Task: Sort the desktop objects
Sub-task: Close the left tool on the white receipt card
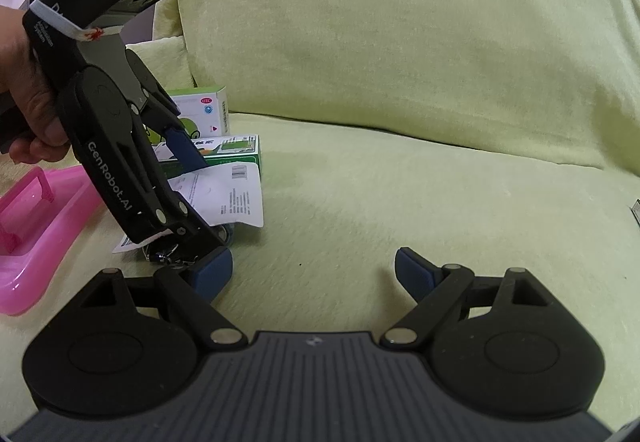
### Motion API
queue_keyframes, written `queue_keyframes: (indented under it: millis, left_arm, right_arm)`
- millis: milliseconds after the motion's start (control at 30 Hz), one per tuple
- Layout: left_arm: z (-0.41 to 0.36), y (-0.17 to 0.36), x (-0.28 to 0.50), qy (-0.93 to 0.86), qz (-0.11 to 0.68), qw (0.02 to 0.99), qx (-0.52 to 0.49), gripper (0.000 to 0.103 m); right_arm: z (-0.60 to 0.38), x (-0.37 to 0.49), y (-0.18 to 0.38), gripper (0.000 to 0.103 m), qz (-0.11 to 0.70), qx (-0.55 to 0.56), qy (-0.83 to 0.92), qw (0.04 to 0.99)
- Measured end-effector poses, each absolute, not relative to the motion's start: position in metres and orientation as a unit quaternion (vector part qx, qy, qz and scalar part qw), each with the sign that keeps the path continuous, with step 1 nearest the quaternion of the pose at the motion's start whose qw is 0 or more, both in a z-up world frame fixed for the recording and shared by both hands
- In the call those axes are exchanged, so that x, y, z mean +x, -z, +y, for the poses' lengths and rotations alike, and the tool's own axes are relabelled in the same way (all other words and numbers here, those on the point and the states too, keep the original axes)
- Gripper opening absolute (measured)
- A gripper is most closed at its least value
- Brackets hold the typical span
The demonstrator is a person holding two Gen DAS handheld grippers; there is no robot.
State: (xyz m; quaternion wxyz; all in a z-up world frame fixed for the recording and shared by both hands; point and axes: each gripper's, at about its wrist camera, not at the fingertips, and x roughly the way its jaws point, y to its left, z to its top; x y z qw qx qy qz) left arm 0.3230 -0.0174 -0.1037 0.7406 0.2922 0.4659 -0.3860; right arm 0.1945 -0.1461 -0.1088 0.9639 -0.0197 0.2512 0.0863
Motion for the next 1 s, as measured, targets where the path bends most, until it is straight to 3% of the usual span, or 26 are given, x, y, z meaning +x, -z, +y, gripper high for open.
queue_keyframes:
  millis: [800, 867, 1000]
  left_arm:
    - [-0.012, 0.061, 0.27, 0.407, 0.433, 0.756, 0.276, 0.086]
    - [-0.011, 0.057, 0.26, 0.416, 0.431, 0.754, 0.27, 0.086]
    - [-0.008, 0.047, 0.243, 0.427, 0.428, 0.753, 0.259, 0.086]
  right_arm:
    - [-0.118, 0.169, 0.105, 0.085, 0.202, -0.087, -0.186, 0.958]
    - [-0.115, 0.164, 0.102, 0.058, 0.191, -0.091, -0.202, 0.956]
    - [-0.11, 0.154, 0.099, 0.045, 0.166, -0.102, -0.221, 0.956]
